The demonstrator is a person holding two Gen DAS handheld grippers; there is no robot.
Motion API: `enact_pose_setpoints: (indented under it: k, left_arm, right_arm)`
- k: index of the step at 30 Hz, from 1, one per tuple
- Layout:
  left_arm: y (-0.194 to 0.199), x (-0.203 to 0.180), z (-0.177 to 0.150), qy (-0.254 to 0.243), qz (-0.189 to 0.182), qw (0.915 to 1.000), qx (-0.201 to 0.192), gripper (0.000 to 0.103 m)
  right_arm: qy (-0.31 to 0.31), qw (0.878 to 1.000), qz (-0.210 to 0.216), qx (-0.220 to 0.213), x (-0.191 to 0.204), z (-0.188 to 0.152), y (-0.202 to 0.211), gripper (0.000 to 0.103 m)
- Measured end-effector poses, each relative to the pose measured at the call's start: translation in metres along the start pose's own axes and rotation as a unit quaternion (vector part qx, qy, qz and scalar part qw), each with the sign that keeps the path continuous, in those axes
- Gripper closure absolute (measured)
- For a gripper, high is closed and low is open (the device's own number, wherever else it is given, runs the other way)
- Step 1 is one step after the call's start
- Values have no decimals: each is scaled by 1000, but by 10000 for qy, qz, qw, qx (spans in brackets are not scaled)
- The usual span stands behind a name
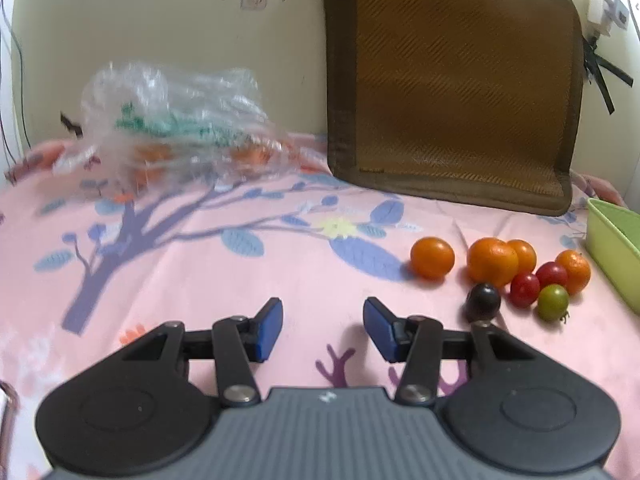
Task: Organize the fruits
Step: 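Move both tools back toward the remaining tomatoes, then grasp a black tomato with the left tool while the right tool grasps a green tomato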
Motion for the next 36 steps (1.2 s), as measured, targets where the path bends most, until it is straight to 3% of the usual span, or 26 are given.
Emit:
enact_pose_setpoints:
  k: [4, 9, 13, 18, 22, 27, 29, 31, 36]
  left_arm:
    - [2, -1, 1, 77, -330, 9994, -33, 58]
    - [6, -28, 4, -36, -1051, 9945, 14, 58]
    - [6, -57, 7, -310, -1356, 9903, 19, 58]
    - [-10, -75, 1, -610, -1207, 9907, 144, 56]
    - [-12, -76, -2, -587, -1312, 9895, 136, 58]
    - [-10, -74, -1, -537, -1270, 9904, 97, 59]
    - [-10, -76, -2, -552, -1284, 9901, 127, 60]
    - [-11, -78, -3, -587, -1311, 9894, 189, 60]
    - [-6, -87, -14, -804, -1400, 9865, 265, 76]
  right_arm:
    - [287, 9991, 199, 230, 20, -5, -16, 67]
    - [514, 9975, 287, 385, 32, -1, -35, 67]
    - [630, 9961, 316, 521, 33, 2, -52, 66]
    - [676, 9942, 381, 748, 32, 3, -74, 66]
    - [569, 9922, 476, 997, 31, 0, -90, 66]
    - [498, 9920, 557, 1013, 30, 0, -90, 67]
    - [480, 9922, 568, 1003, 29, 0, -89, 75]
    - [541, 9921, 546, 994, 30, 0, -86, 75]
    - [664, 9920, 510, 942, 32, -6, -73, 76]
Point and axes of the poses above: each gripper's, at about its wrist camera, not at the fingertips, and y roughly against the way its jaws point, x to its left, z to its top, the point moved 7 cm from there along -y, roughly the way its jaws point, and after that the axes turned 7 degrees about y, right-handed, at the moved point
